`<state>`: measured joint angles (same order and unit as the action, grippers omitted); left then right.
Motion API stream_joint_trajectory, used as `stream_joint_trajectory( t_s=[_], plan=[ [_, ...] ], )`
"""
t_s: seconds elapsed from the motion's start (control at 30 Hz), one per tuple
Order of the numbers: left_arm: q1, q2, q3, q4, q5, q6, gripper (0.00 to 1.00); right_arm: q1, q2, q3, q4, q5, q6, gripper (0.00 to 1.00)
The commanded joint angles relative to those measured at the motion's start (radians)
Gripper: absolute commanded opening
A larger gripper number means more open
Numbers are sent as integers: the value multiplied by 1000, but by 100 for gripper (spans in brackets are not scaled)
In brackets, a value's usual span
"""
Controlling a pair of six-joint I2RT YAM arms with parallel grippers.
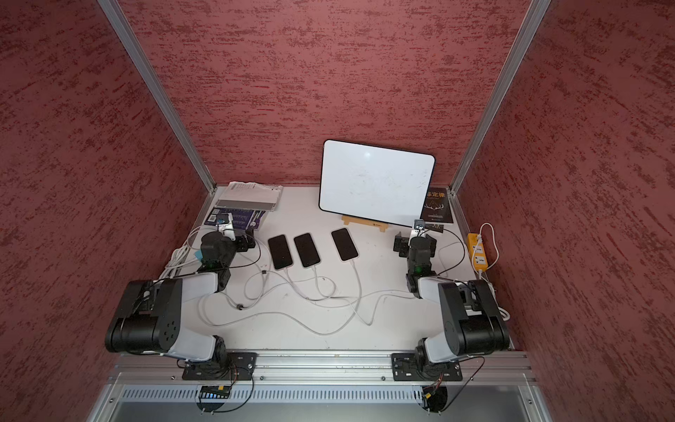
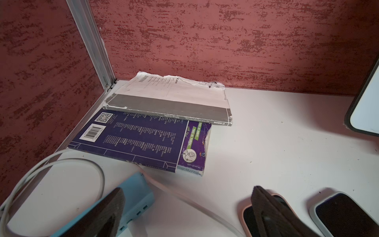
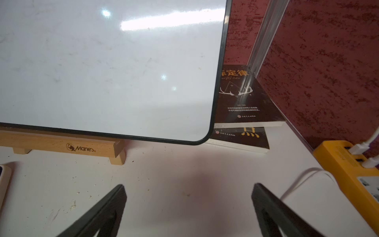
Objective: Plug the charging cable into the phone
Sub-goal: Reset both arms
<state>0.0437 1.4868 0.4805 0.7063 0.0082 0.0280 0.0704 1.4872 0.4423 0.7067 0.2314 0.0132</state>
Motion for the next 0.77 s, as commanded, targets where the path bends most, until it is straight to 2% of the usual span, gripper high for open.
stream_joint_trajectory(
  t_s=[0.0, 0.73],
  plan=[
    [-32, 1, -12, -11, -10, -10, 100, -7, 5, 14, 29, -16, -6, 99],
    [-27, 1, -5, -19, -1, -12, 100, -6, 5, 19, 22, -18, -5, 99]
  ],
)
